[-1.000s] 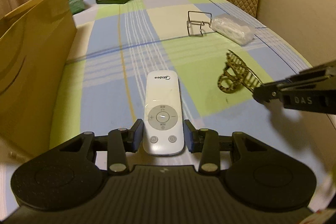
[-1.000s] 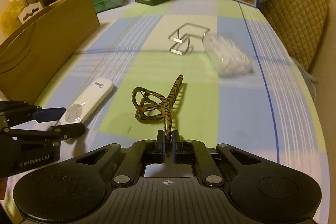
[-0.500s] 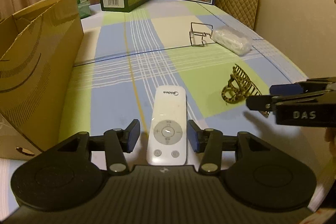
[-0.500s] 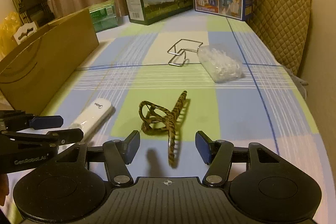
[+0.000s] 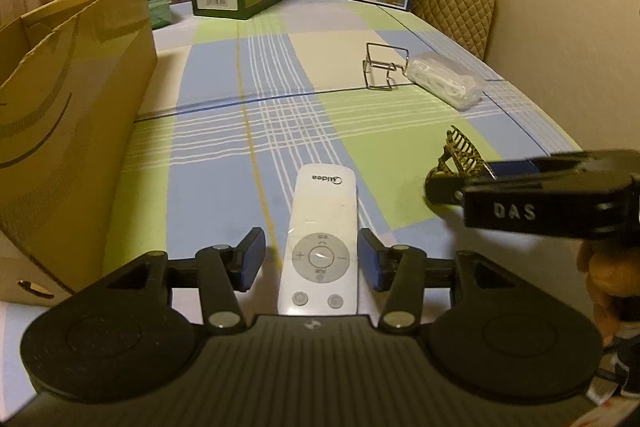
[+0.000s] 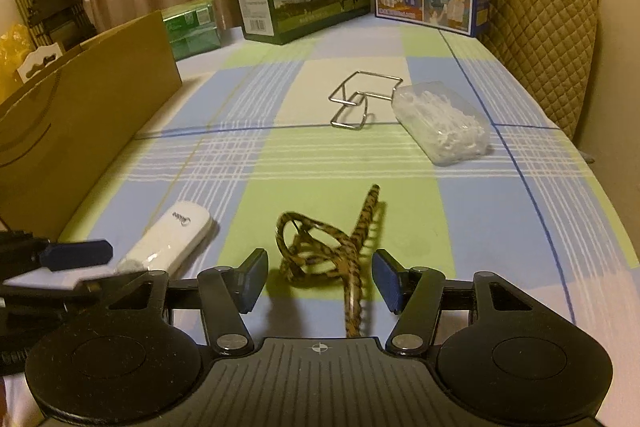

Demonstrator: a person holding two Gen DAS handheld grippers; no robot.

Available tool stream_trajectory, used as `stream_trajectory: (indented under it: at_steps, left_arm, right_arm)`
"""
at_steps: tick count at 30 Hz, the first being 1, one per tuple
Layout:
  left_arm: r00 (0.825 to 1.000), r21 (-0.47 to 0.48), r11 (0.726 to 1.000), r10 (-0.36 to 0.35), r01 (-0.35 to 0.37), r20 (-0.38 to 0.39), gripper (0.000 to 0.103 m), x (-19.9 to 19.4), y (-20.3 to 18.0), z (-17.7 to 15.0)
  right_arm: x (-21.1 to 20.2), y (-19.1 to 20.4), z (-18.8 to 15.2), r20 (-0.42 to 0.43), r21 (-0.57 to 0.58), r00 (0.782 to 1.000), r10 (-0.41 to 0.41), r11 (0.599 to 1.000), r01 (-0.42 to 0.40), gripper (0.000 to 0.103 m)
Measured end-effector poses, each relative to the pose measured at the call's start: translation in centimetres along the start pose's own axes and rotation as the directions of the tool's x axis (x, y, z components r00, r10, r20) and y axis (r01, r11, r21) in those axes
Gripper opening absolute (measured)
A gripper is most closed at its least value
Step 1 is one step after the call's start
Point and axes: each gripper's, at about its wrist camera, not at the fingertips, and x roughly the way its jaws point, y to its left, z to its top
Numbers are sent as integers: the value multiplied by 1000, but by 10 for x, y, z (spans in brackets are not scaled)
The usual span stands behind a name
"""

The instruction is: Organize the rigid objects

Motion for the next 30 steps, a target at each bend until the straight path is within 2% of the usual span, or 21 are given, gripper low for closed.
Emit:
stream_trajectory:
  at_steps: [3,5,7,21,24,30]
  left_arm:
    - [1000,6,1000,-3,3,-8,45,2,-2,-2]
    - [1000,9,1000,0,0,-10,45,3,-2,-2]
    - [1000,19,1000,2,-2,-13,46,4,-4,-3]
    - [999,98,995,28,-26,-20,45,18,-14,5]
    - [999,116,993,33,-31,-17,36,20,-15,7]
    - [998,114,992,49,-46,-26,35,14,-16,6]
  right_arm:
    - [4,1,2,10,-1,1000,-13,1000,13,54]
    - [5,1,3,13,-5,1000,-24,1000,24,44]
    - [4,1,3,15,-18,999,-35,999,35,38]
    - [-22,-9,-6,8,29,998,-56,998,56,37]
    - [-21,-9,-7,5,36,999,-52,998,51,37]
    - [-25,-10,-6,25,45,999,-49,998,47,37]
